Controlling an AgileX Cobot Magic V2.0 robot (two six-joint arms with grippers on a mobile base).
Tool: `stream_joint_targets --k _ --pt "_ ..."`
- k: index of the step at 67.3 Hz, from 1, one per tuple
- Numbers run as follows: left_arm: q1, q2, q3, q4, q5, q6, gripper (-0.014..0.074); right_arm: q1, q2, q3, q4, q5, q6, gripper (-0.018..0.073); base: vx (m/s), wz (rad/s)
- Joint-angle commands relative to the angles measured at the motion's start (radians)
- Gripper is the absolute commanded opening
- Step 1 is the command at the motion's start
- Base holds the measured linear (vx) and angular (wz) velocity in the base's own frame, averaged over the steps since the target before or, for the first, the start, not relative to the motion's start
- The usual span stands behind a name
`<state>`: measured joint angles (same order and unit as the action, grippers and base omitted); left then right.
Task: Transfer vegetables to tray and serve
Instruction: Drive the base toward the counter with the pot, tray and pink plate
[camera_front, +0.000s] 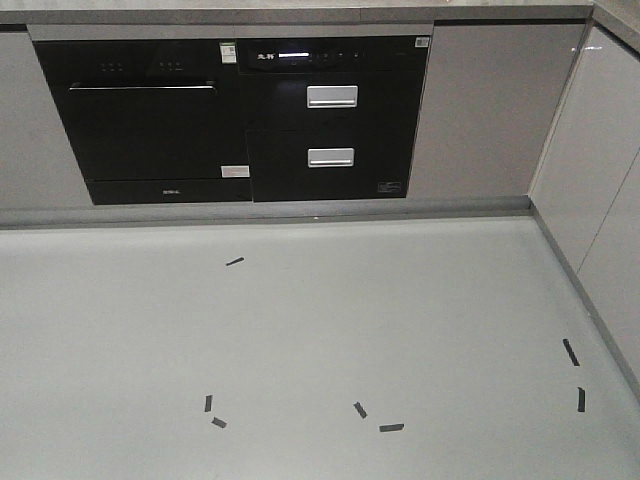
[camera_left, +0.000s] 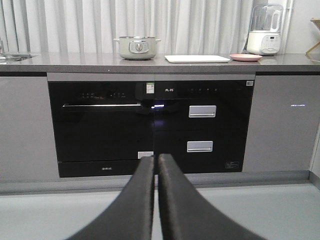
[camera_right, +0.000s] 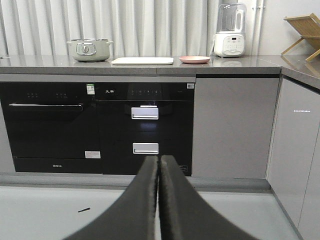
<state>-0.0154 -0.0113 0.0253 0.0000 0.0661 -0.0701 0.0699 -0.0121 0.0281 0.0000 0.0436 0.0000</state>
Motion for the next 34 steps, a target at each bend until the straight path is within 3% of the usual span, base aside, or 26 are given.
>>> stream_joint_targets --k 1,34 --pt "-0.002 -0.015 0.027 -0.007 -0.077 -0.005 -0.0006 -0.002 -0.007 0.016 -0.007 -0.074 0.000 -0.0006 0.00 0.00" --pt "-0.002 -0.015 0.027 -0.007 -0.077 -0.005 -0.0006 -0.002 -0.007 0.016 -0.007 -0.073 0.000 -0.0006 0.00 0.00"
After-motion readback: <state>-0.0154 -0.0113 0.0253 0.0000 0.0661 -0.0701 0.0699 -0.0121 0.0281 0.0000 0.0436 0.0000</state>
